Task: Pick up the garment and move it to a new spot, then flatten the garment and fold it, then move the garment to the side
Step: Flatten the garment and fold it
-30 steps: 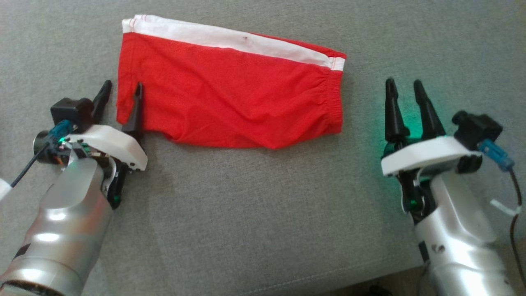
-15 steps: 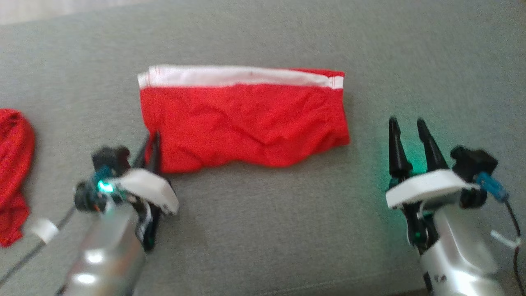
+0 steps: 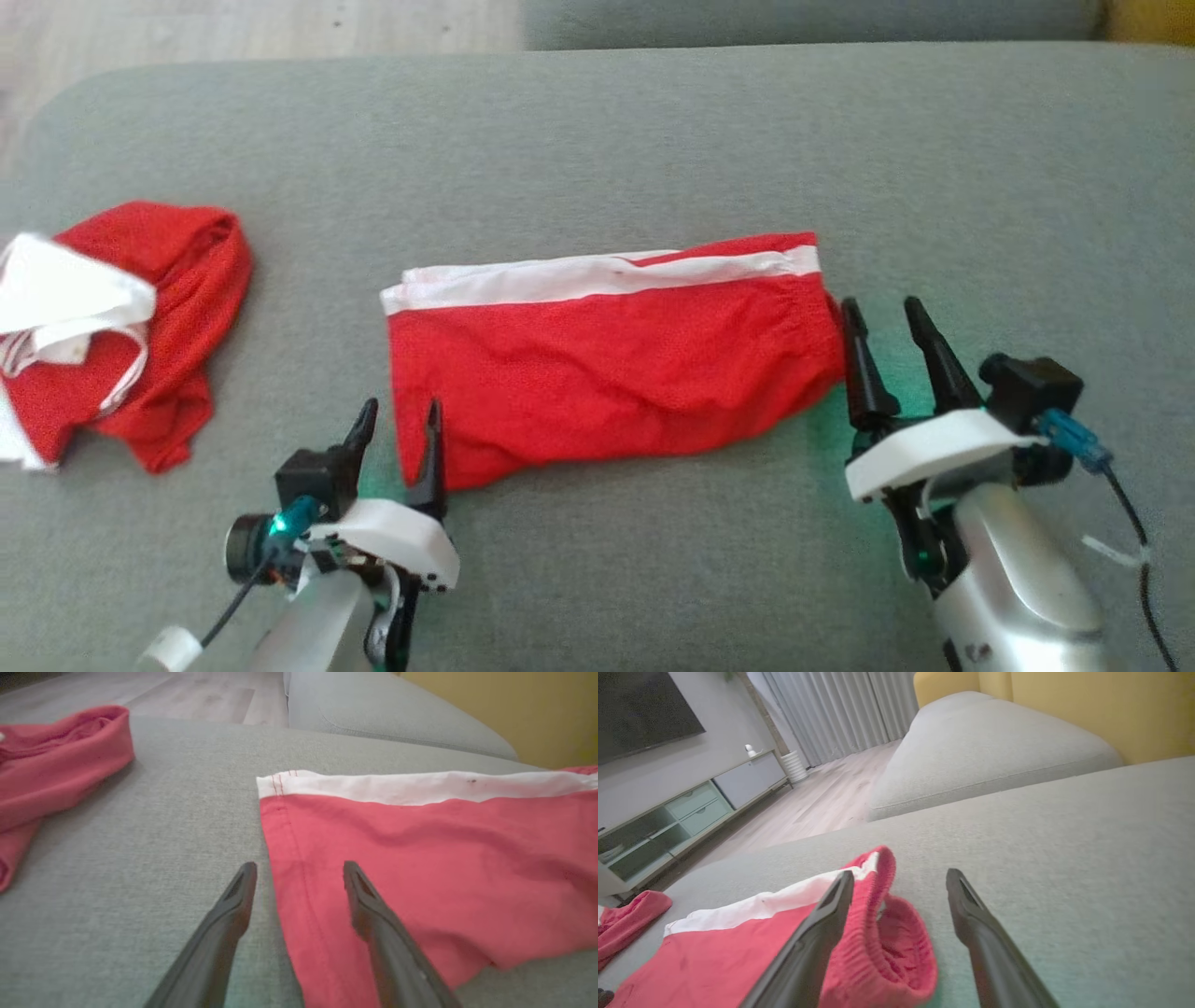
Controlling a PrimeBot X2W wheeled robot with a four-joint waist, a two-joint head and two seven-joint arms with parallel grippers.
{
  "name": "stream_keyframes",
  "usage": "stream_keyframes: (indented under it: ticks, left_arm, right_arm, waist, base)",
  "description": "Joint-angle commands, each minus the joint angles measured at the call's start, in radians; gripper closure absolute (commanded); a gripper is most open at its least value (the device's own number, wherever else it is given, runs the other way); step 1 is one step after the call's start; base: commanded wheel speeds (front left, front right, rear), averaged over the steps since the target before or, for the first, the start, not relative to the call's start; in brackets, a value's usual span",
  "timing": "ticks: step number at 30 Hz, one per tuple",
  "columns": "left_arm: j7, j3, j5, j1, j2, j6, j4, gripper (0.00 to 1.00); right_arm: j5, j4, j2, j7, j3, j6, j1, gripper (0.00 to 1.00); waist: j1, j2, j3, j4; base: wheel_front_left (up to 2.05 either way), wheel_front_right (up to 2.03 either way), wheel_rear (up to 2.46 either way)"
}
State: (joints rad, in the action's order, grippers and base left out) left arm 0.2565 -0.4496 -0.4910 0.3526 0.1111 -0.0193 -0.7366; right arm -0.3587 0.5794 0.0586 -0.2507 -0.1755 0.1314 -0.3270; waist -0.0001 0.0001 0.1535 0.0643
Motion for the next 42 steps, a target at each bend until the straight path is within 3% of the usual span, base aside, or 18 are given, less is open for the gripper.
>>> stream_keyframes:
  ticks: [1, 5, 12, 17, 21, 22, 23, 24, 25, 30, 37, 42]
  left_arm:
    - [0.005, 0.043, 0.014, 0.013, 0.005, -0.006, 0.038, 0.0]
    - [0.005, 0.063, 0.057, -0.017, -0.019, 0.005, 0.067, 0.0]
    - [0.005, 0.098, 0.103, -0.05, -0.046, 0.034, 0.068, 0.0]
    - [0.005, 0.124, 0.125, -0.055, -0.053, 0.044, 0.069, 0.0]
    - [0.005, 0.14, 0.142, -0.061, -0.056, 0.052, 0.07, 0.0]
    - [0.005, 0.144, 0.145, -0.064, -0.057, 0.054, 0.07, 0.0]
    - [0.005, 0.144, 0.145, -0.064, -0.057, 0.054, 0.07, 0.0]
    - [0.005, 0.148, 0.148, -0.066, -0.057, 0.055, 0.07, 0.0]
    - [0.005, 0.151, 0.15, -0.068, -0.058, 0.057, 0.07, 0.0]
    - [0.005, 0.165, 0.16, -0.074, -0.06, 0.068, 0.069, 0.0]
    - [0.005, 0.172, 0.17, -0.097, -0.061, 0.075, 0.068, 0.0]
    - [0.005, 0.158, 0.16, -0.122, -0.061, 0.081, 0.058, 0.0]
  right_arm:
    - [0.015, -0.018, -0.008, -0.011, -0.033, -0.001, -0.052, 0.0]
    - [0.047, 0.053, -0.008, -0.011, -0.053, -0.001, -0.107, 0.0]
    - [0.148, 0.252, -0.008, -0.011, 0.042, -0.001, -0.112, 0.0]
    - [0.146, 0.294, -0.008, -0.011, 0.087, -0.001, -0.072, 0.0]
    - [0.088, 0.305, -0.008, -0.011, 0.062, -0.001, -0.036, 0.0]
    - [0.066, 0.308, -0.008, -0.011, 0.055, -0.001, -0.028, 0.29]
    - [0.066, 0.308, -0.008, -0.011, 0.055, -0.001, -0.028, 0.29]
    - [0.047, 0.307, -0.008, -0.011, 0.046, -0.001, -0.023, 0.8]
    - [0.031, 0.304, -0.008, -0.011, 0.041, -0.001, -0.02, 1.0]
    - [-0.016, 0.274, -0.008, -0.011, 0.067, -0.001, -0.021, 1.0]
    - [-0.028, 0.229, -0.008, -0.011, 0.2, -0.001, -0.026, 1.0]
    - [-0.113, 0.179, -0.008, 0.002, 0.082, -0.001, -0.041, 1.0]
  waist:
    - [0.0001, -0.0001, 0.001, 0.024]
    - [0.0001, -0.0001, 0.01, 0.057]
    - [0.0001, -0.0001, 0.017, 0.091]
    - [0.0001, -0.0001, 0.018, 0.094]
    - [0.0001, -0.0001, 0.011, 0.088]
    - [0.0001, -0.0001, 0.009, 0.087]
    - [0.0001, -0.0001, 0.009, 0.087]
    - [0.0001, -0.0001, 0.007, 0.084]
    - [0.0001, -0.0001, 0.006, 0.082]
    - [0.0001, -0.0001, -0.002, 0.074]
    - [0.0001, -0.0001, -0.032, 0.063]
    - [0.0001, -0.0001, -0.057, 0.061]
  base:
    - [0.0, 0.0, 0.0]
    - [0.0, 0.0, 0.0]
    - [0.0, 0.0, 0.0]
    - [0.0, 0.0, 0.0]
    - [0.0, 0.0, 0.0]
    - [0.0, 0.0, 0.0]
    - [0.0, 0.0, 0.0]
    - [0.0, 0.0, 0.0]
    - [0.0, 0.0, 0.0]
    - [0.0, 0.0, 0.0]
    - [0.0, 0.0, 0.0]
    - [0.0, 0.0, 0.0]
